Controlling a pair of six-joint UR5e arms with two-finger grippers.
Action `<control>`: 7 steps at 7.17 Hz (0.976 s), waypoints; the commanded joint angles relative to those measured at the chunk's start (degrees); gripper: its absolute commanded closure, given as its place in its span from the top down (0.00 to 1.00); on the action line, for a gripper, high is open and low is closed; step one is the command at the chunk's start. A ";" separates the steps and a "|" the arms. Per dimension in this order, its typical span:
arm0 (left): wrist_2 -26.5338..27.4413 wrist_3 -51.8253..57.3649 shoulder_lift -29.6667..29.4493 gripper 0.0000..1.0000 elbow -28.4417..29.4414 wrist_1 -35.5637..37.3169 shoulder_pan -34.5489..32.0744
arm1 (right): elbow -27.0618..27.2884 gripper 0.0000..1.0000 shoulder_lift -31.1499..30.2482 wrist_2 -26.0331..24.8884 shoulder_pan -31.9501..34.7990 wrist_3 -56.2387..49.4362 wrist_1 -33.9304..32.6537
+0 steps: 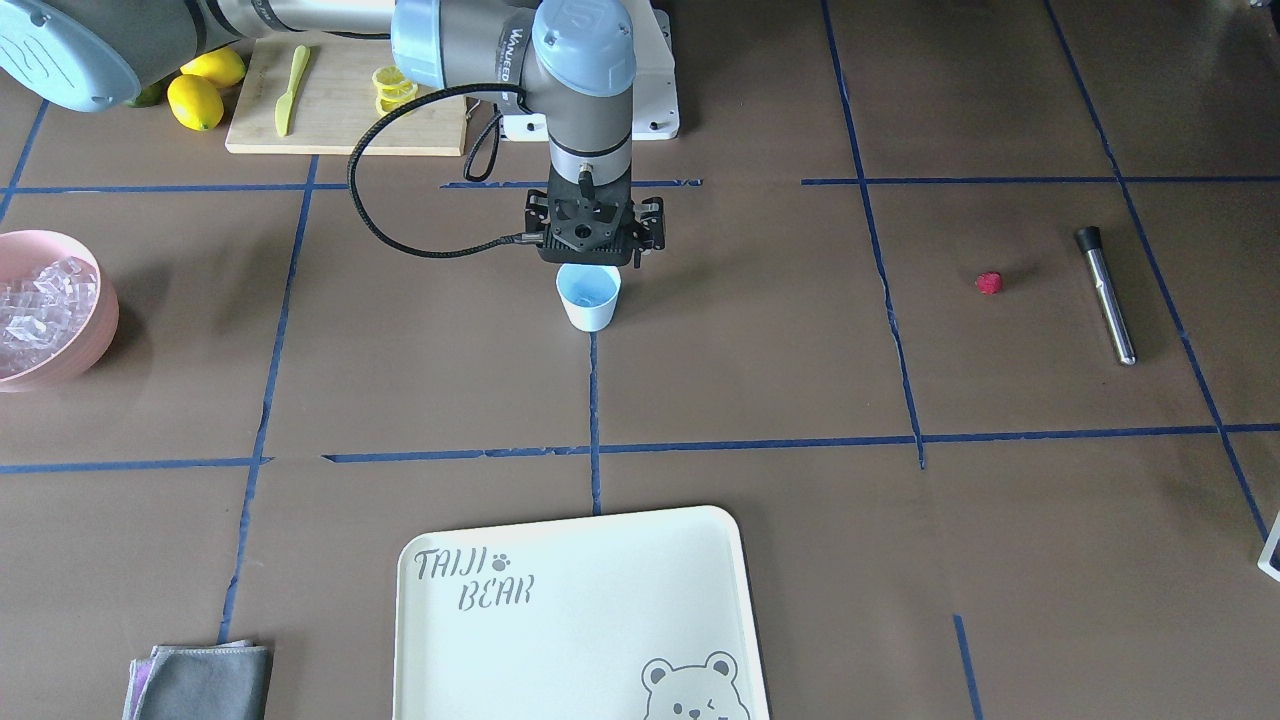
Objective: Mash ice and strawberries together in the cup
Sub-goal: 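Carry the ice cube to the cup and drop it in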
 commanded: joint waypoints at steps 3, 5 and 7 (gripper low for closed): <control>-0.07 0.00 -0.12 1.00 -0.02 0.00 0.00 | 27.51 0.99 -15.46 1.86 10.02 -5.73 -6.81; -0.15 0.00 -0.12 1.00 -0.11 -0.08 -0.09 | 33.21 0.99 -26.91 8.08 18.98 -16.25 -6.02; -0.15 0.00 -0.12 1.00 -0.28 0.00 -0.09 | 33.68 0.99 -41.74 20.44 33.37 -28.65 4.73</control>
